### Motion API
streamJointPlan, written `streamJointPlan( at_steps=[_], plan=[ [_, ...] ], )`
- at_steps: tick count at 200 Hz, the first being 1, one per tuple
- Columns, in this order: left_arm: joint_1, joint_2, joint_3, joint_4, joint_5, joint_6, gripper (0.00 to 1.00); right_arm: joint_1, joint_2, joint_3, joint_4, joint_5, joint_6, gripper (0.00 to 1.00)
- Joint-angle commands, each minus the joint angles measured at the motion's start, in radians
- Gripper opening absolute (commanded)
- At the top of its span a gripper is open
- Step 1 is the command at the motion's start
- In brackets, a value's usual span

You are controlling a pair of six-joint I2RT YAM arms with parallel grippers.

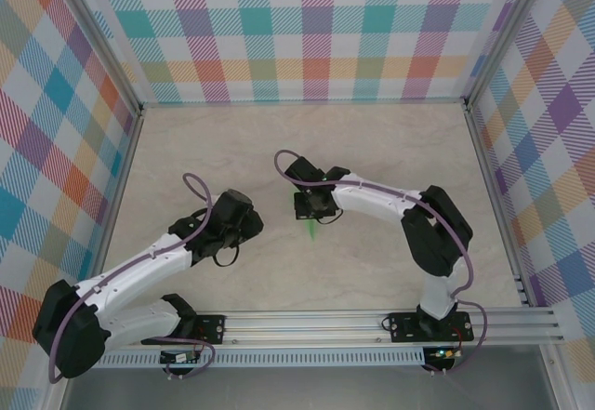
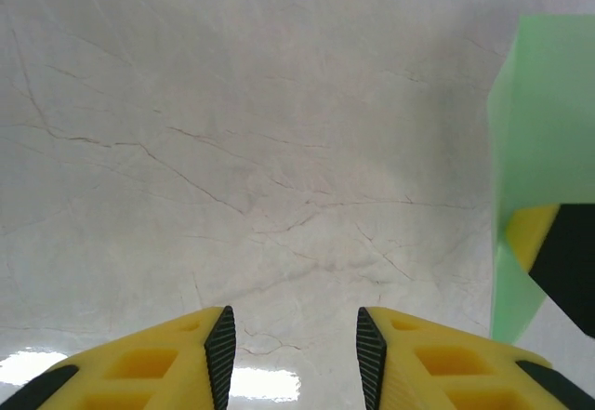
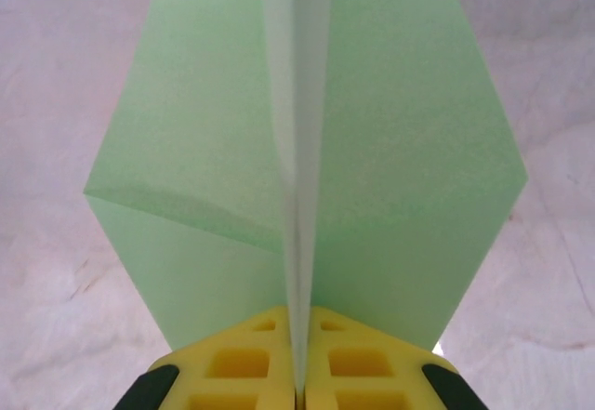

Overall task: Fold a paper plane with a square sheet of paper (pick it up from the middle)
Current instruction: Move a paper plane to the center of the table.

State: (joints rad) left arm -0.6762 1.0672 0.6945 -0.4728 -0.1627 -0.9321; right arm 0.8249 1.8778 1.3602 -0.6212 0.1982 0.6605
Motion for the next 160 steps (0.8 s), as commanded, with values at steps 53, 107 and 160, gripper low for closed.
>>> streamJointPlan(
  at_steps=[53,107,160],
  plan=[
    [0.035,-0.058,-0.041,-0.027,-0.017,-0.020,0.42,-0.053,0.152,0.141,-0.050,0.003,-0.070,0.10],
    [0.043,-0.060,-0.052,-0.023,-0.007,-0.022,0.42,-0.053,0.225,0.138,-0.064,-0.009,-0.049,0.16],
    [0.050,-0.060,-0.061,-0.017,-0.003,-0.022,0.42,-0.053,0.283,0.161,-0.098,-0.007,-0.039,0.25]
  ],
)
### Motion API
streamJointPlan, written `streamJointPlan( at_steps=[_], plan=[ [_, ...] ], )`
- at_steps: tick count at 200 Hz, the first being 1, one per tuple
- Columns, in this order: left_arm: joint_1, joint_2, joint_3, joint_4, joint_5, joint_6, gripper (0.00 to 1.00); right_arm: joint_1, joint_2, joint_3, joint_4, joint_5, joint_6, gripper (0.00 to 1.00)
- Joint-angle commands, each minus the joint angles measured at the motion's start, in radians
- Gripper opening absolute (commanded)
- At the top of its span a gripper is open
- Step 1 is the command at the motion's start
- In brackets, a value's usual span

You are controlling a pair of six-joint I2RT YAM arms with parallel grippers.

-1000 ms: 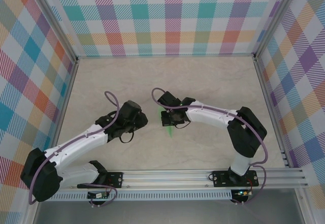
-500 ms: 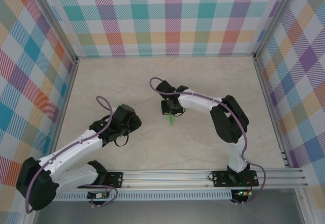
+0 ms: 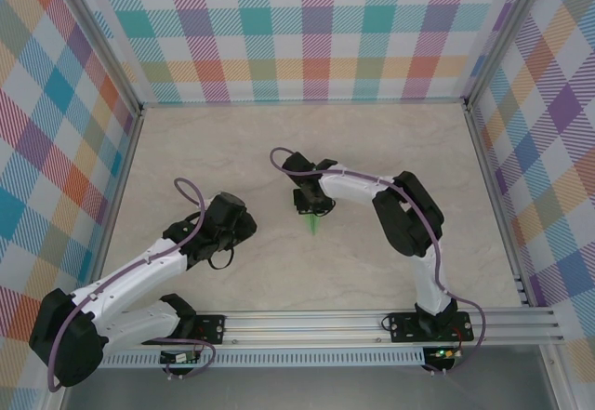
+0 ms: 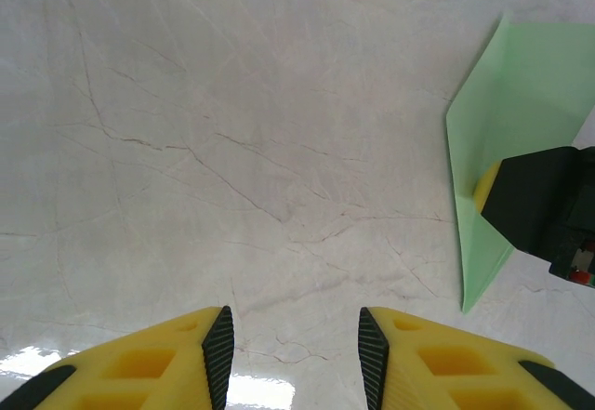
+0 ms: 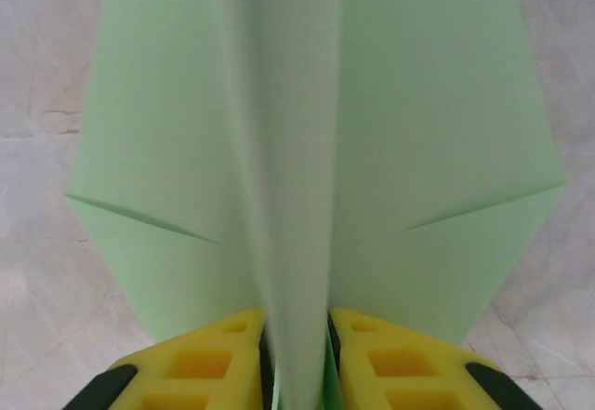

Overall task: Fold a paper plane with a square sheet of paper (pick it up from the middle)
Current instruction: Move a paper plane to the center of the table.

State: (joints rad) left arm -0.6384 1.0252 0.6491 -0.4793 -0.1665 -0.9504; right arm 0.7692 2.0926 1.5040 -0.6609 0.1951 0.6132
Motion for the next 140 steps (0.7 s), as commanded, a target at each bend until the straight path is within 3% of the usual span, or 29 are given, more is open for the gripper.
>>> streamJointPlan(
  at_steps=[1,73,140],
  plan=[
    [0.012,-0.018,-0.016,-0.010,0.001,-0.003,0.42,0.002,0.069,0.018,-0.060,-0.005,0.008,0.25],
    [0.017,-0.021,-0.029,-0.010,0.007,-0.004,0.43,0.002,0.151,0.050,-0.123,-0.014,0.037,0.36],
    [0.019,-0.020,-0.016,-0.016,0.005,0.007,0.42,0.002,0.084,0.144,-0.189,0.021,0.018,0.43]
  ],
)
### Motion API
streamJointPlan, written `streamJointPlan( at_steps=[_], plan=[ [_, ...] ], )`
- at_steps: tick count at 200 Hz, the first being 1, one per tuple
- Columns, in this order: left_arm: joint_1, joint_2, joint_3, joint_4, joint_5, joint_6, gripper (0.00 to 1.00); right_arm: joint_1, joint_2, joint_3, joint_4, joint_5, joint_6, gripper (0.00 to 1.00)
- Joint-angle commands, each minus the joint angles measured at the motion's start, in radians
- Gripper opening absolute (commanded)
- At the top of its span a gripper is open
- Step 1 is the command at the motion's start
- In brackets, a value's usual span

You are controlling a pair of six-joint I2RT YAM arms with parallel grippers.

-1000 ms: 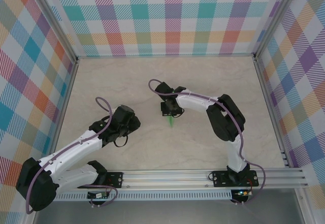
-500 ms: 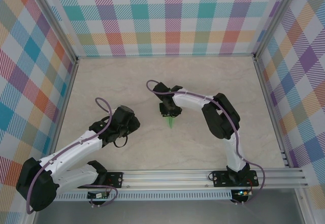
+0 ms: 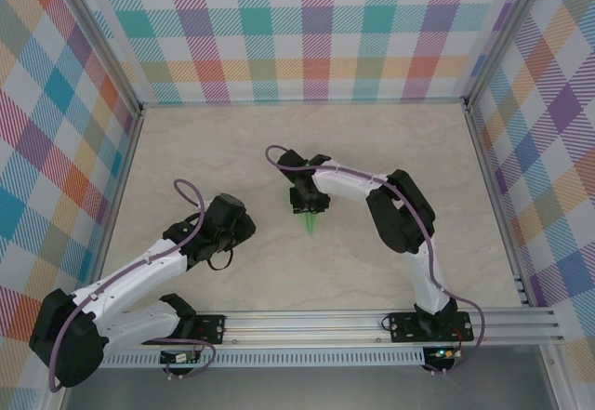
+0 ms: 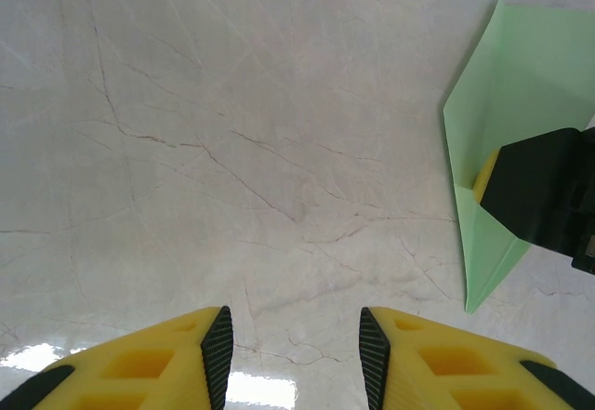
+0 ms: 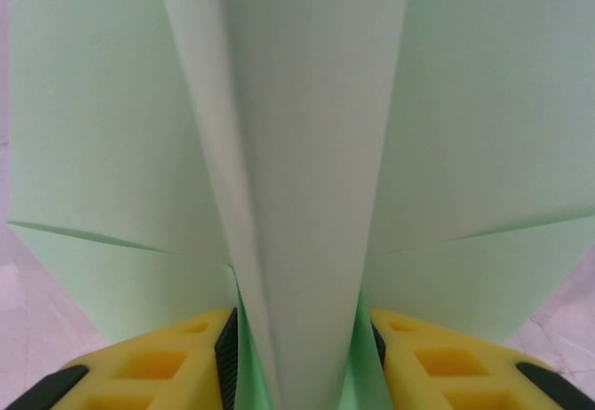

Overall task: Fold a paper plane with a square sheet of paper (pick it up from the middle)
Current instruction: Move a paper plane to the center of the table, then reset both arms

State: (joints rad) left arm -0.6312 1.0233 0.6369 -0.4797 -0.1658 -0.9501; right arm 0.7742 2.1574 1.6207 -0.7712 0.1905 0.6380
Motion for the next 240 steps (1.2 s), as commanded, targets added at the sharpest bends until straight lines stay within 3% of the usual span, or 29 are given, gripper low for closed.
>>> streamJointPlan(
  at_steps=[1,77,104,132,149,170,188,215,240],
  plan=[
    [0.011,-0.019,-0.004,-0.016,0.004,0.007,0.43,-0.002,0.017,0.030,-0.080,0.026,-0.006,0.44],
    [0.011,-0.028,0.021,-0.048,-0.020,0.055,0.43,-0.003,-0.184,0.058,-0.132,0.057,-0.020,0.61],
    [0.011,-0.032,0.034,-0.074,-0.053,0.086,0.46,-0.003,-0.344,-0.006,-0.122,0.151,-0.024,0.70],
    [0.014,-0.047,0.049,-0.116,-0.152,0.158,0.47,-0.005,-0.589,-0.148,-0.039,0.335,-0.065,0.78],
    [0.021,-0.059,0.052,-0.134,-0.238,0.209,0.58,-0.018,-0.743,-0.278,0.038,0.483,-0.090,0.82],
    [0.049,-0.072,0.045,-0.123,-0.338,0.285,0.80,-0.086,-0.919,-0.469,0.149,0.635,-0.096,1.00],
    [0.095,-0.074,0.038,-0.092,-0.388,0.353,0.99,-0.169,-1.044,-0.667,0.321,0.697,-0.194,1.00],
    [0.195,-0.063,0.006,-0.013,-0.454,0.415,1.00,-0.307,-1.108,-0.879,0.485,0.669,-0.339,1.00],
    [0.318,-0.046,-0.024,0.077,-0.439,0.492,1.00,-0.448,-1.067,-0.962,0.570,0.465,-0.395,1.00]
  ],
)
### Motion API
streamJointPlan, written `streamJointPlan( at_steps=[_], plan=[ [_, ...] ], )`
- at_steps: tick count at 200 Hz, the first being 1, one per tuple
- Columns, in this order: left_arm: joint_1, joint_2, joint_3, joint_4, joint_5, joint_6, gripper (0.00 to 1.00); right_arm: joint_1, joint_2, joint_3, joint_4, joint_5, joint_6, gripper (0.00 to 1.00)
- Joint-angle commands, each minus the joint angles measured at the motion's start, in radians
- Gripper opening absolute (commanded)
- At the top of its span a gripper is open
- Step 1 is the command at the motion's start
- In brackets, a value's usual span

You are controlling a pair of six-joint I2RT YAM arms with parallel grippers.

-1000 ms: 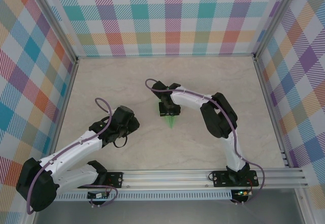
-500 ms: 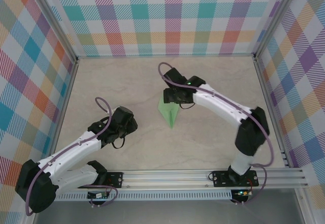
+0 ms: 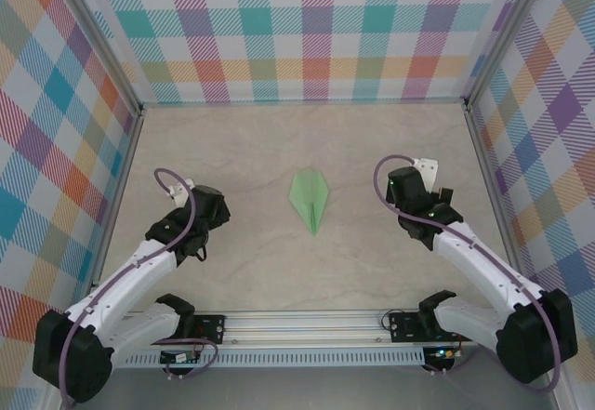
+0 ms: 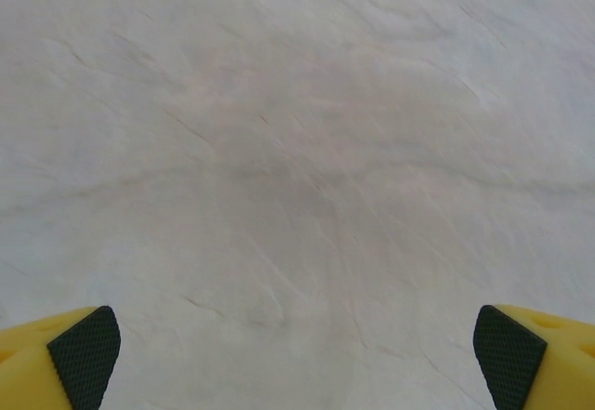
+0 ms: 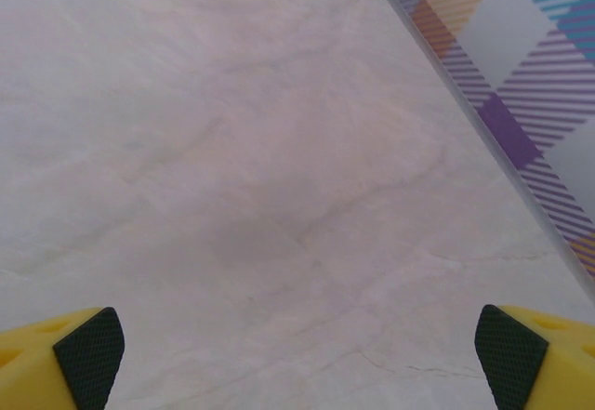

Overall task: Fold a paper plane with a square sheet of paper (pick it up from the middle)
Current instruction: Reset both arms

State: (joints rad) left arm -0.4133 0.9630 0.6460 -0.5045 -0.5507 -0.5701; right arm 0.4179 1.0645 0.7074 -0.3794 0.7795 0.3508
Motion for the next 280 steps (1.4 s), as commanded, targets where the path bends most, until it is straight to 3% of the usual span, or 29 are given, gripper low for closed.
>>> streamJointPlan(
  at_steps=[1,30,78,106,150,193,216,230,235,243,280],
  plan=[
    [0.105,0.017,-0.033,0.105,-0.053,0.114,1.00,-0.096,0.029,-0.050,0.181,-0.127,-0.108,1.00],
    [0.229,0.048,-0.091,0.273,-0.028,0.143,1.00,-0.169,0.143,-0.123,0.382,-0.175,-0.165,1.00],
    [0.251,0.215,-0.140,0.643,-0.095,0.334,1.00,-0.200,0.316,-0.198,0.783,-0.315,-0.288,1.00],
    [0.255,0.374,-0.198,0.950,0.010,0.411,1.00,-0.218,0.361,-0.204,0.912,-0.415,-0.368,1.00],
    [0.282,0.452,-0.186,1.090,0.170,0.530,1.00,-0.289,0.312,-0.272,0.993,-0.617,-0.389,1.00],
    [0.309,0.614,-0.249,1.382,0.297,0.580,1.00,-0.331,0.385,-0.322,1.182,-0.653,-0.383,1.00],
    [0.324,0.596,-0.241,1.333,0.324,0.566,1.00,-0.348,0.409,-0.298,1.158,-0.695,-0.379,1.00],
    [0.328,0.597,-0.240,1.332,0.327,0.564,1.00,-0.383,0.453,-0.322,1.246,-0.783,-0.370,1.00],
    [0.328,0.598,-0.242,1.336,0.328,0.563,1.00,-0.385,0.480,-0.329,1.288,-0.778,-0.368,1.00],
    [0.326,0.598,-0.242,1.336,0.326,0.567,1.00,-0.385,0.453,-0.299,1.176,-0.778,-0.365,1.00],
    [0.327,0.597,-0.243,1.338,0.326,0.566,1.00,-0.387,0.461,-0.302,1.201,-0.726,-0.345,1.00]
  ],
)
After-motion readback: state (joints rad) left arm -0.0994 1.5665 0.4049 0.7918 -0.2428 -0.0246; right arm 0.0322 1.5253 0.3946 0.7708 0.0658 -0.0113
